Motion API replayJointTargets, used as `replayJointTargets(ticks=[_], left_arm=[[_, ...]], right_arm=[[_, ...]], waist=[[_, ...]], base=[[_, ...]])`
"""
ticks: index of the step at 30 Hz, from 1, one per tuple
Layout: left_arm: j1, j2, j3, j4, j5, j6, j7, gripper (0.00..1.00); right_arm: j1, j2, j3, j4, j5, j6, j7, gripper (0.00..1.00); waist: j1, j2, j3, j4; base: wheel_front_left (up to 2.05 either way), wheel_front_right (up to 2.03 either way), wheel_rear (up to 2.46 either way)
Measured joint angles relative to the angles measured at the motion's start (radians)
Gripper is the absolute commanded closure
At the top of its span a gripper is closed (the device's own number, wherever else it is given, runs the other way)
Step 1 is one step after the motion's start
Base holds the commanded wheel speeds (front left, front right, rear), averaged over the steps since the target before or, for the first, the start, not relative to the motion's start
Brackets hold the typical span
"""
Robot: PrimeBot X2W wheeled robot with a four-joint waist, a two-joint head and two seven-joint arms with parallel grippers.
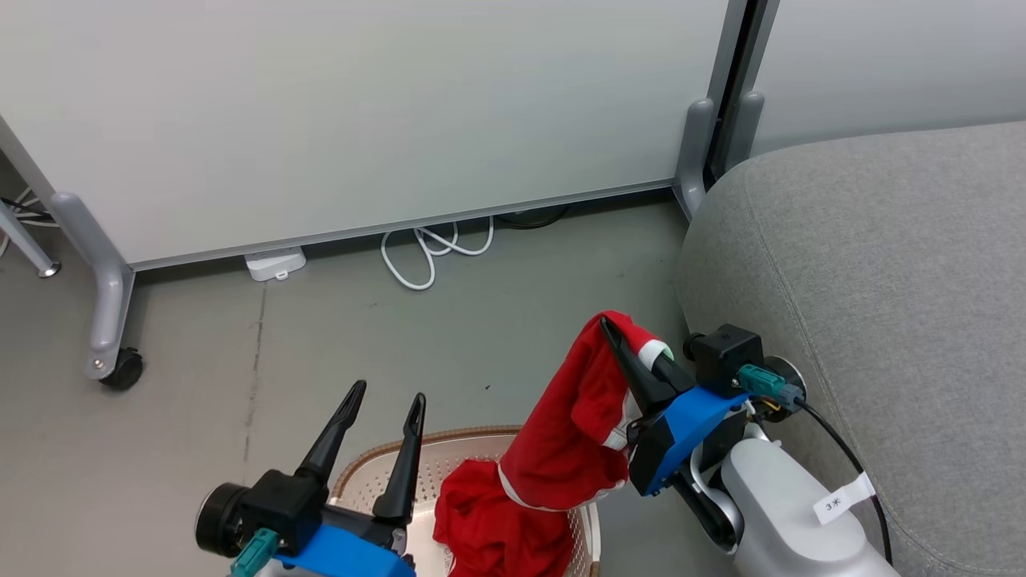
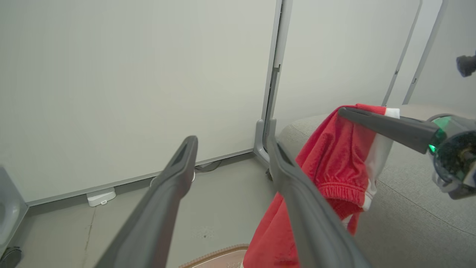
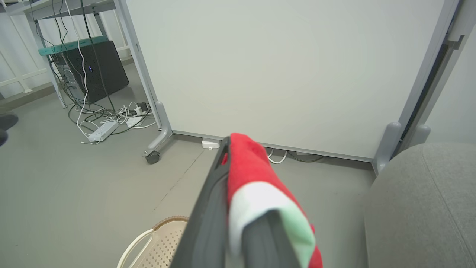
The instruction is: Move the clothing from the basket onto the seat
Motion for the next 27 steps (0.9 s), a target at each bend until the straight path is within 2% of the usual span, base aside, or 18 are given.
replayJointTargets(ticks=[7,13,27], left_arm=[[0.039,-0.034,0.054,-0.001,0.024,-0.010,0.000,0.00],[0.045,-0.049,0.080,0.004,0.033,-0.011,0.000,0.00],[0.037,-0.054,0.128,0.002,0.049,-0.012,0.000,0.00]], right_arm=[[0.011,0.000,-0.009,-0.007,-0.020,0.000,0.000,1.00],[0.018,0.000,-0.004,-0.043,-0.053,0.000,0.000,1.00],[0.091,0.000,0.027,-0.205,-0.097,0.000,0.025,1.00]], waist=[[-0.0001,0.0000,-0.005,-0.010],[-0.0001,0.0000,-0.004,-0.047],[0.0000,0.0000,0.030,-0.236]], base=[[0.00,0.00,0.00],[0.00,0.00,0.00],[0.00,0.00,0.00]])
